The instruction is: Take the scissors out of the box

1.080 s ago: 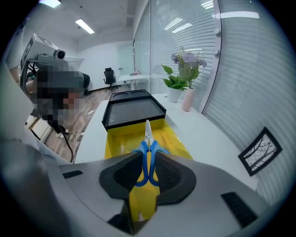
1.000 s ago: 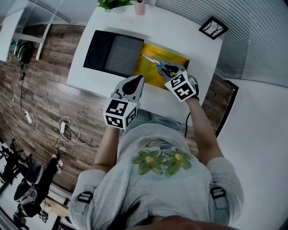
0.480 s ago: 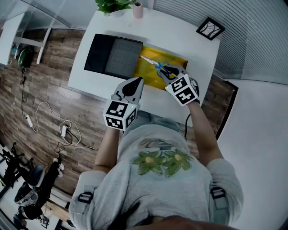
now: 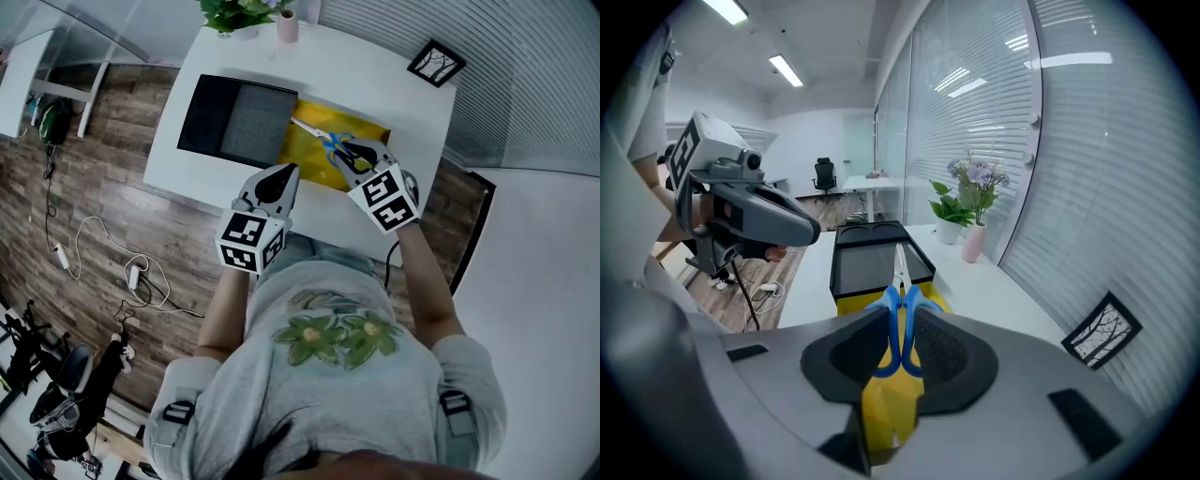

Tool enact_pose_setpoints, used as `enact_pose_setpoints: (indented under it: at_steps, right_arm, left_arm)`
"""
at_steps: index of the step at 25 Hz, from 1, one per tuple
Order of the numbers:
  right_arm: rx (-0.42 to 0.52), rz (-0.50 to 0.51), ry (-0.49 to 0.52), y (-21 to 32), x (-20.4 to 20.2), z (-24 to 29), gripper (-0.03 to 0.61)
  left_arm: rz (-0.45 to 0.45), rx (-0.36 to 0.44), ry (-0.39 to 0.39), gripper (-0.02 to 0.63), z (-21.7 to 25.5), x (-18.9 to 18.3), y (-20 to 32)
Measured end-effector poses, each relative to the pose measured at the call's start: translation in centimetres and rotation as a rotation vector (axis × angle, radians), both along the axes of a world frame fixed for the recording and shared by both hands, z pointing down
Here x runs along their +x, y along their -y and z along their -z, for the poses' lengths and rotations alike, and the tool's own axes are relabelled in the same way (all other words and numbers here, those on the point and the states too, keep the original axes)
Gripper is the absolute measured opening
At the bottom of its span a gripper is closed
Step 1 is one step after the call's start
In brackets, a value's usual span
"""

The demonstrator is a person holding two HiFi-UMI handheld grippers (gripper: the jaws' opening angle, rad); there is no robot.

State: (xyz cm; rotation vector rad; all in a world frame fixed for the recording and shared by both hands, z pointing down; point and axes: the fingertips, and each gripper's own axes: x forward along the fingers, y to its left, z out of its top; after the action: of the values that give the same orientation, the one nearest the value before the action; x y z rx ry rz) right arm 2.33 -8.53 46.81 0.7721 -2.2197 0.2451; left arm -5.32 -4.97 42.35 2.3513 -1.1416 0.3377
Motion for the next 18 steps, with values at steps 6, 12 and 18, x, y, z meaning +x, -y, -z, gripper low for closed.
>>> enact_pose_setpoints:
  at_steps: [6, 12, 18]
  right_arm:
    - [0.04, -0.007, 0.034, -0.6, 0.0, 2.2, 0.084]
    - [0.075, -0.007, 0.05, -1.2, 0.1, 4.0, 0.084]
    - [0.112, -0.028, 0.065, -1.5, 0.7, 5.3, 0.084]
  left_arm:
    - [0.004, 0.006, -0.002, 0.008, 0.2, -0.1, -0.1]
    - [0.004, 0.009, -0.01, 0.008, 0.5, -0.1, -0.2]
    - [0.003, 0.016, -0.009, 0.008, 0.9, -0.1, -0.4]
